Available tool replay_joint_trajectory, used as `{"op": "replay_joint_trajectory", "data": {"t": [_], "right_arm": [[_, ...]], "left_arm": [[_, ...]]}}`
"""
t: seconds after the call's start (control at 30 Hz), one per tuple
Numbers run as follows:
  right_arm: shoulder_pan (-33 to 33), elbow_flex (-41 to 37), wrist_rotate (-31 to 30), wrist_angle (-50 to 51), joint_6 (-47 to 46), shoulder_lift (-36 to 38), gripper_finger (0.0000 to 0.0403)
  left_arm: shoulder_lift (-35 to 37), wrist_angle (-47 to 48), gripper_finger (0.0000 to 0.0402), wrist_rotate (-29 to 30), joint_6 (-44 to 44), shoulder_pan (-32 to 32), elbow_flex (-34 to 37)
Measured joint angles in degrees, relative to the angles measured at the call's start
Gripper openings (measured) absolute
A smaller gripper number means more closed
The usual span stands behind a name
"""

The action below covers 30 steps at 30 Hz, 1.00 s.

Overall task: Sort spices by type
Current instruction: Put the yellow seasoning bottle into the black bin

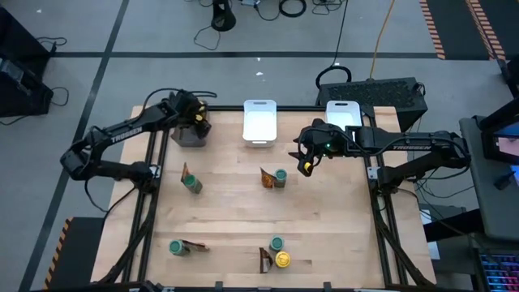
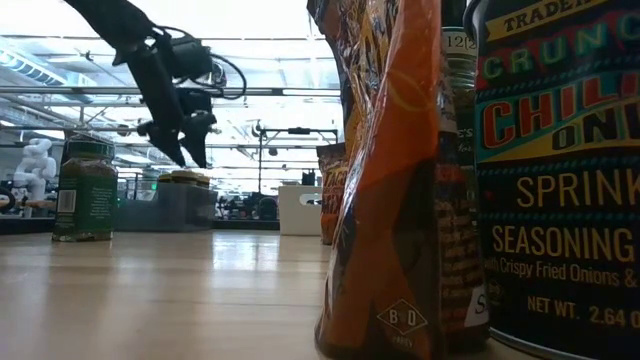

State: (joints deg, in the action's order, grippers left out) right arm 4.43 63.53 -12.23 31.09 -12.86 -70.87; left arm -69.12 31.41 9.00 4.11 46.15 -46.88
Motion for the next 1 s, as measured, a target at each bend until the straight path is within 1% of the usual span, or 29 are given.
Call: {"op": "replay_joint_trajectory", "data": {"t": [0.17, 0.4, 0.47, 0.57, 0.63, 0.7, 0.8, 0.87, 1.0], "right_arm": [[0.0, 0.0, 0.0, 0.0, 0.0, 0.0, 0.0219], [0.0, 0.0, 0.0, 0.0, 0.2, 0.0, 0.0219], [0.0, 0.0, 0.0, 0.0, 0.2, 0.0, 0.0219], [0.0, 0.0, 0.3, -0.1, 0.2, 0.0, 0.0219], [0.0, 0.0, 0.6, -0.5, 0.1, 0.0, 0.0219], [-0.3, 0.0, 1.9, -1.4, 0.0, 0.0, 0.0219], [-1.1, 0.0, 3.7, -3.4, 0.0, 0.0, 0.0219], [-1.9, 0.0, 3.7, -4.5, 0.0, 0.0, 0.0219], [-3.9, 0.0, 3.6, -5.8, 0.0, 0.0, 0.0219]], "left_arm": [[2.4, 4.1, 0.033, 0.1, 0.0, 0.0, -3.0], [6.3, 5.5, 0.033, -0.8, 0.1, -1.0, -6.2], [7.5, 5.4, 0.033, -3.4, 0.5, -2.1, -6.9], [8.9, 3.5, 0.0329, -11.0, 1.7, -4.3, -7.2], [9.4, 2.0, 0.0329, -16.0, 3.2, -6.8, -7.2], [9.4, 0.7, 0.0329, -18.5, 5.3, -10.6, -7.2], [9.3, -2.4, 0.0329, -18.9, 7.5, -17.4, -7.2], [9.3, -5.7, 0.0329, -18.8, 8.8, -22.1, -7.2], [9.3, -12.4, 0.0329, -15.4, 11.8, -30.7, -7.2]]}}
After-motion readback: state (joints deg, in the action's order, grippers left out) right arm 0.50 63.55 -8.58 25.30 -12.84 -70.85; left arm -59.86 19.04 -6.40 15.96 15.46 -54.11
